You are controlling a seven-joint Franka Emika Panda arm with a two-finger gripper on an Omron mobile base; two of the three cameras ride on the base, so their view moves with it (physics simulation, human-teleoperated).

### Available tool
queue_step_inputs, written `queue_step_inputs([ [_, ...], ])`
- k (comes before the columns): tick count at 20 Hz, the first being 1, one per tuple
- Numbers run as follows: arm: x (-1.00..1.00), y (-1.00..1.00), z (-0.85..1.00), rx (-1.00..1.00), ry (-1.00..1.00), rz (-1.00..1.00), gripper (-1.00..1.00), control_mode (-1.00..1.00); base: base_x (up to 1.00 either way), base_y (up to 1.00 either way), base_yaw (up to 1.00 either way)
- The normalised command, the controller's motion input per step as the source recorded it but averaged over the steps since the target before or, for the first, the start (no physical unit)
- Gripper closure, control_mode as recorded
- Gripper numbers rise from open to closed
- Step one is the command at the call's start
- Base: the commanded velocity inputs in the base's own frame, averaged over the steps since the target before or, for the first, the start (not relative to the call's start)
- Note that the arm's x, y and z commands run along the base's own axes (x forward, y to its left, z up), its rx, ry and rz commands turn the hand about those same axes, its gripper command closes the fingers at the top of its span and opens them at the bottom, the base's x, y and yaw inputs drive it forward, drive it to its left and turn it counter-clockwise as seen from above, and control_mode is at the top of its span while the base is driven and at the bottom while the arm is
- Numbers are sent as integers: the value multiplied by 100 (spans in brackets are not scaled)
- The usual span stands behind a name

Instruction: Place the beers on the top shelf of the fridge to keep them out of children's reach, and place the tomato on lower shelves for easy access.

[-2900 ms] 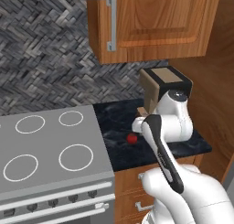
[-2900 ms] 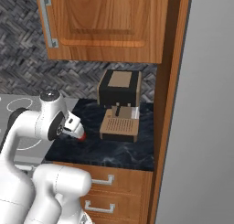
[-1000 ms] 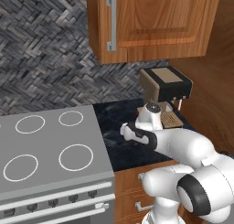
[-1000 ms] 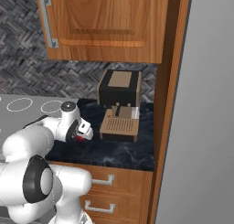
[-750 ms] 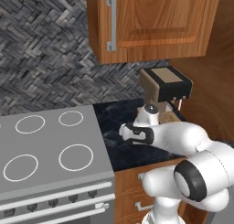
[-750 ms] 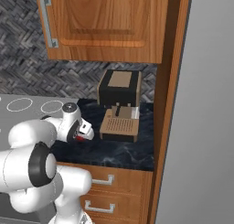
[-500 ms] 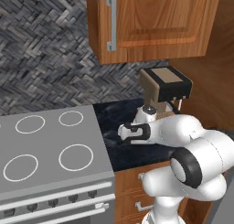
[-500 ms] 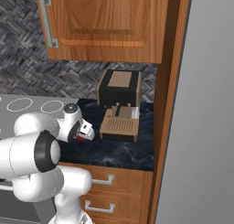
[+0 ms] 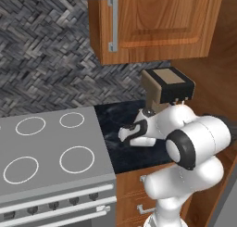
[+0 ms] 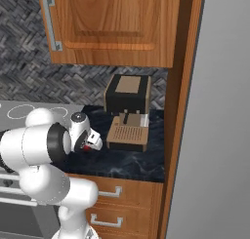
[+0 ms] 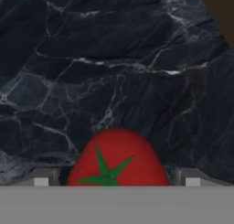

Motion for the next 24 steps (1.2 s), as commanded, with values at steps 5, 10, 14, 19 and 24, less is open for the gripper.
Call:
queue_step_inputs([
  [5,14,0,-19,0,2,0,-100,-100,0,0,0],
  [10,3,0,-19,0,5,0,-100,-100,0,0,0],
  [14,0,2,-23,0,8,0,-100,-100,0,0,0],
  [19,-6,0,-28,0,11,0,-100,-100,0,0,0],
  [24,-28,0,-33,0,13,0,-100,-100,0,0,0],
])
